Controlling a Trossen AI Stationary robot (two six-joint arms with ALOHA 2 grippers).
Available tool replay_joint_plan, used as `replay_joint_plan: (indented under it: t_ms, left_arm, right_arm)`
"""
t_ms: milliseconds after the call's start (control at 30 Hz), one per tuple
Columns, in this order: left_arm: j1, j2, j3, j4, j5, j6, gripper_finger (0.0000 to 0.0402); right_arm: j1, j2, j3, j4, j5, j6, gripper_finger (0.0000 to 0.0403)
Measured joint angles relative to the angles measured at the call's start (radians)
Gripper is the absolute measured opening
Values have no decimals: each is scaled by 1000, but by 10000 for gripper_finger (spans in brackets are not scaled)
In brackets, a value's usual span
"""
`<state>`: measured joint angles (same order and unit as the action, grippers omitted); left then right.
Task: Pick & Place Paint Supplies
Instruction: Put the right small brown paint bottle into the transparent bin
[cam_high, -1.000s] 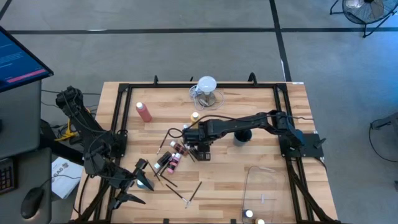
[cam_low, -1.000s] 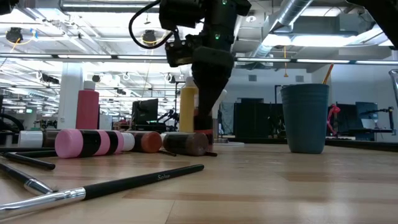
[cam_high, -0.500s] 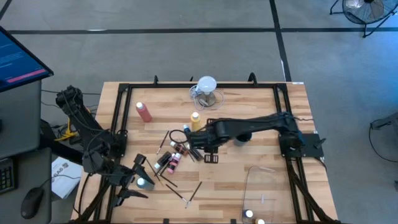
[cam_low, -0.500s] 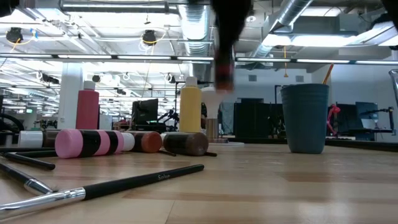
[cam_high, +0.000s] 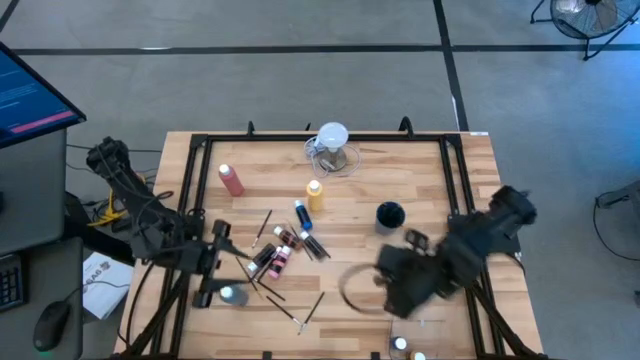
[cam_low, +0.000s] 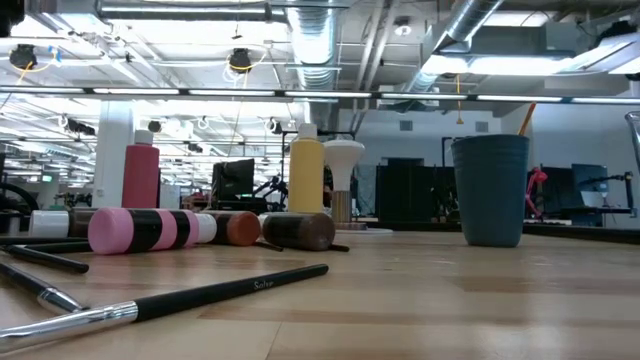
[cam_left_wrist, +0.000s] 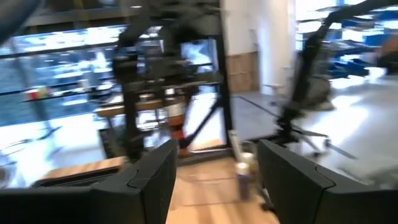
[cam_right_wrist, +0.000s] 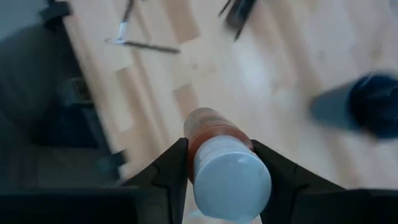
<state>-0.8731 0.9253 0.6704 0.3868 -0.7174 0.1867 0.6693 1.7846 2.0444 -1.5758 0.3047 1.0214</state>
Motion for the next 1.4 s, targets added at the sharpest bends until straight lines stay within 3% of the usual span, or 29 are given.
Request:
replay_joint_plan:
  t_ms: [200,533,733,900,1133,1400]
  left_arm:
    - [97,-3,0,1,-1,36,209]
    - [212,-16,4,19,25,71,209]
    - [260,-27,4,27,130,87,209]
    - [283,-26,4,23,147,120,209]
    - [292,-26,4,23,147,120,209]
    - [291,-26,4,32,152,123,209]
  right_arm:
    - [158,23,-27,4,-1,314,130]
    - [312,87,-116,4,-151,726,130]
    - [336,133,-134,4,-296,848,130]
    - [360,169,-134,19,-383,892,130]
    - [407,209,-135,52,-340,1007,130]
    - [425,253,-169,73,-334,1007,130]
